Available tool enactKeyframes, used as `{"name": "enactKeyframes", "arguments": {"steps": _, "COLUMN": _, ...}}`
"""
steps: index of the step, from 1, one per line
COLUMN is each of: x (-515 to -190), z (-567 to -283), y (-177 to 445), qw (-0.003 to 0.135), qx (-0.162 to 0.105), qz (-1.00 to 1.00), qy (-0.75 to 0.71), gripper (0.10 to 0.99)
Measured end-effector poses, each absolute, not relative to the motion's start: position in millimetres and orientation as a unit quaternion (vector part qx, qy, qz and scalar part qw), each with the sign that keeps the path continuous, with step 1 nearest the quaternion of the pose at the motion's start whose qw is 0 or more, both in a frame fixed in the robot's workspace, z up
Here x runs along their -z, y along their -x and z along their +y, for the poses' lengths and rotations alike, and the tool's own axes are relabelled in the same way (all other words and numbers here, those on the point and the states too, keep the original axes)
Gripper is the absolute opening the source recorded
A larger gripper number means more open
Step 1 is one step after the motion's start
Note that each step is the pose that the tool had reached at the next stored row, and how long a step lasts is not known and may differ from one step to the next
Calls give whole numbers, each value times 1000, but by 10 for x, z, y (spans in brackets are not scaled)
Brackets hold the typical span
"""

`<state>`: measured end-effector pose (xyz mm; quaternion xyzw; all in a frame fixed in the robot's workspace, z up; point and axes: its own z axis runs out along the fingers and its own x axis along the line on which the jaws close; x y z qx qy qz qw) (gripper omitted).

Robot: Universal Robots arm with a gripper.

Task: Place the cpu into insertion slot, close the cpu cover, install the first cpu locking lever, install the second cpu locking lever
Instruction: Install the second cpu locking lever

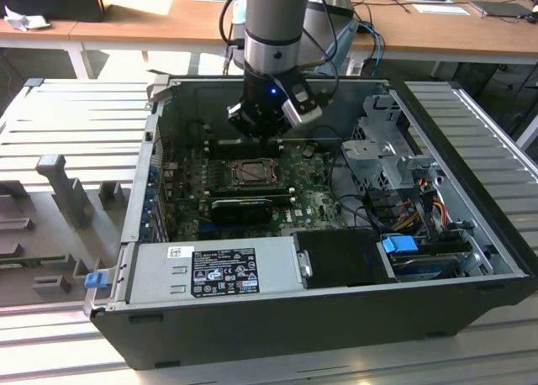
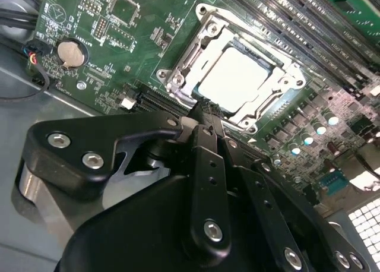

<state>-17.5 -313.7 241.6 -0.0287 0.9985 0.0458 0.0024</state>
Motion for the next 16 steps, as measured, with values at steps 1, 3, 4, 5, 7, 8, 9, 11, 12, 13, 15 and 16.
{"name": "enactKeyframes", "arguments": {"steps": 1, "x": -2416, "z": -3160, "y": 175, "qw": 2, "qx": -46, "qz": 999, "qy": 29, "gripper": 106}}
{"name": "enactKeyframes", "arguments": {"steps": 3, "x": -2416, "z": -3195, "y": 175, "qw": 2, "qx": -46, "qz": 999, "qy": 29, "gripper": 106}}
{"name": "enactKeyframes", "arguments": {"steps": 4, "x": -2416, "z": -3218, "y": 175, "qw": 2, "qx": -46, "qz": 999, "qy": 29, "gripper": 106}}
{"name": "enactKeyframes", "arguments": {"steps": 5, "x": -2415, "z": -3252, "y": 175, "qw": 2, "qx": -46, "qz": 999, "qy": 29, "gripper": 106}}
{"name": "enactKeyframes", "arguments": {"steps": 7, "x": -2413, "z": -3333, "y": 175, "qw": 2, "qx": -46, "qz": 999, "qy": 29, "gripper": 106}}
{"name": "enactKeyframes", "arguments": {"steps": 8, "x": -2413, "z": -3376, "y": 175, "qw": 2, "qx": -46, "qz": 999, "qy": 29, "gripper": 106}}
{"name": "enactKeyframes", "arguments": {"steps": 9, "x": -2414, "z": -3398, "y": 175, "qw": 2, "qx": -46, "qz": 999, "qy": 29, "gripper": 106}}
{"name": "enactKeyframes", "arguments": {"steps": 11, "x": -2428, "z": -3404, "y": 176, "qw": 2, "qx": -46, "qz": 999, "qy": 28, "gripper": 106}}
{"name": "enactKeyframes", "arguments": {"steps": 12, "x": -2438, "z": -3410, "y": 175, "qw": 2, "qx": -46, "qz": 999, "qy": 29, "gripper": 106}}
{"name": "enactKeyframes", "arguments": {"steps": 13, "x": -2438, "z": -3419, "y": 175, "qw": 2, "qx": -46, "qz": 999, "qy": 29, "gripper": 106}}
{"name": "enactKeyframes", "arguments": {"steps": 15, "x": -2438, "z": -3495, "y": 188, "qw": 2, "qx": -46, "qz": 999, "qy": 28, "gripper": 106}}
{"name": "enactKeyframes", "arguments": {"steps": 16, "x": -2437, "z": -3528, "y": 189, "qw": 2, "qx": -46, "qz": 999, "qy": 28, "gripper": 106}}
